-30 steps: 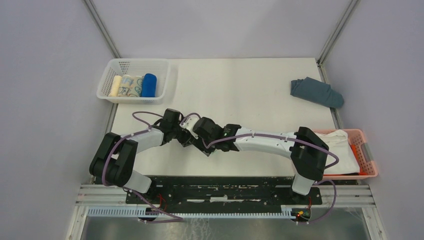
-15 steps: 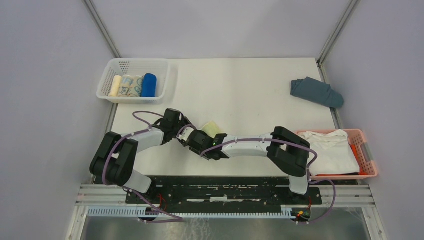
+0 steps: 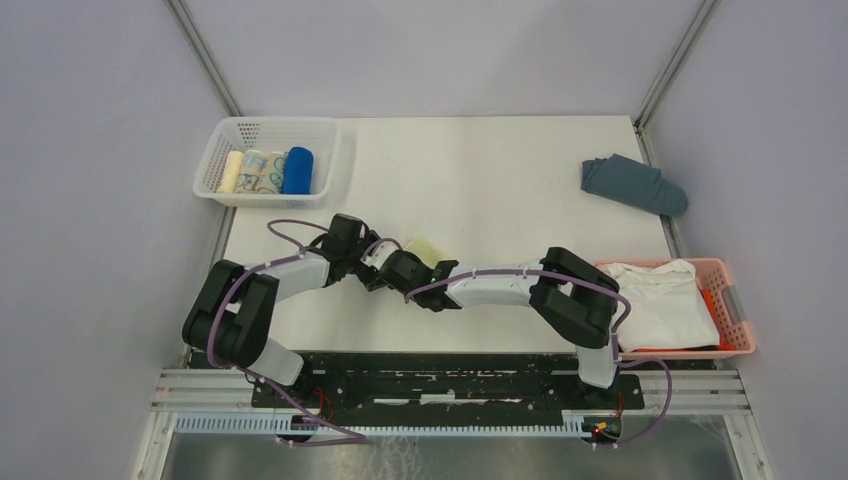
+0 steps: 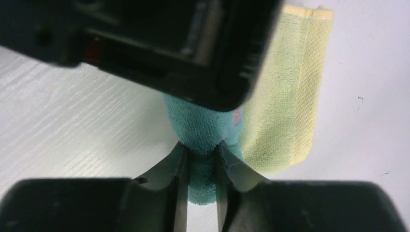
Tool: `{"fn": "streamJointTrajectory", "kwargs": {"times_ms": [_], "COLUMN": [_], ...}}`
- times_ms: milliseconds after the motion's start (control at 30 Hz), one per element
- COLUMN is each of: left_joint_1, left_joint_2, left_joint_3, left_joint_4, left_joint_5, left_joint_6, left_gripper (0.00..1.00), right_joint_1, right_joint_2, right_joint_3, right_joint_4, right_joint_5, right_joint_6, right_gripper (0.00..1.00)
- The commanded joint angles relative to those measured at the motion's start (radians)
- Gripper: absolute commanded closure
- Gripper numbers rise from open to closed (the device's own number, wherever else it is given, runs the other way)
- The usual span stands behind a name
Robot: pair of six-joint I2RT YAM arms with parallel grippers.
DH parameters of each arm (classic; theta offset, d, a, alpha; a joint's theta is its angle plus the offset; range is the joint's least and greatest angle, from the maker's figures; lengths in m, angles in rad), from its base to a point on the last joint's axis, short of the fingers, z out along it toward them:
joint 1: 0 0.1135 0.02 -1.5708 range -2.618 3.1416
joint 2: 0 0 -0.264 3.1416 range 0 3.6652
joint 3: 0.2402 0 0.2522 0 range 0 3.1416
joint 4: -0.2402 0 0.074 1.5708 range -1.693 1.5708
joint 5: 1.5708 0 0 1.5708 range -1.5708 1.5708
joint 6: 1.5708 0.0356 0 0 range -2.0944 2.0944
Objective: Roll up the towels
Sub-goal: Roll the towel at the center of the board.
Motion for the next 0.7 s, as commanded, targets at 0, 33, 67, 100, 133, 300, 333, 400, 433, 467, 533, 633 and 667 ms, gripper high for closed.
{"fn": "streamJointTrajectory", "kwargs": {"times_ms": [0,33,67,100,133,300,333,400,433,467,533,633,667], "left_joint_1": [-0.005,-0.006,-0.006,-0.004,-0.004,0.007,0.009,0.013,0.014,0.014,0.014,0.014,0.014], "left_joint_2": [0.011,-0.002,-0.021,-0.052,-0.08,-0.241,-0.271,-0.327,-0.347,-0.364,-0.388,-0.404,-0.403], "left_joint_3": [-0.022,-0.014,-0.004,0.004,0.011,0.002,-0.002,-0.012,-0.014,-0.017,-0.024,-0.046,-0.054], "left_joint_4": [-0.152,-0.165,-0.181,-0.199,-0.215,-0.266,-0.273,-0.293,-0.306,-0.317,-0.335,-0.328,-0.317], "left_joint_5": [-0.113,-0.121,-0.138,-0.162,-0.179,-0.23,-0.233,-0.236,-0.236,-0.234,-0.22,-0.188,-0.174], "left_joint_6": [0.053,0.058,0.063,0.07,0.075,0.068,0.064,0.06,0.058,0.058,0.057,0.051,0.046], "left_gripper": [0.37,0.36,0.35,0.34,0.32,0.28,0.27,0.27,0.26,0.26,0.26,0.26,0.26], "right_joint_1": [-0.063,-0.076,-0.091,-0.111,-0.131,-0.236,-0.258,-0.296,-0.315,-0.332,-0.36,-0.389,-0.398], "right_joint_2": [0.024,0.014,0.007,0.004,0.002,0.008,0.014,0.032,0.047,0.065,0.112,0.176,0.192], "right_joint_3": [-0.057,-0.05,-0.038,-0.021,-0.004,0.064,0.075,0.086,0.091,0.1,0.119,0.139,0.145], "right_joint_4": [-0.058,-0.069,-0.086,-0.107,-0.124,-0.146,-0.139,-0.111,-0.094,-0.081,-0.061,-0.03,-0.021], "right_joint_5": [-0.214,-0.274,-0.344,-0.416,-0.499,-0.89,-0.958,-1.075,-1.132,-1.186,-1.287,-1.359,-1.37], "right_joint_6": [0.023,0.027,0.034,0.04,0.054,0.129,0.148,0.197,0.224,0.258,0.307,0.375,0.396], "right_gripper": [0.85,0.9,0.95,0.97,0.99,0.99,1.0,0.99,0.99,0.99,1.0,0.99,0.99]}}
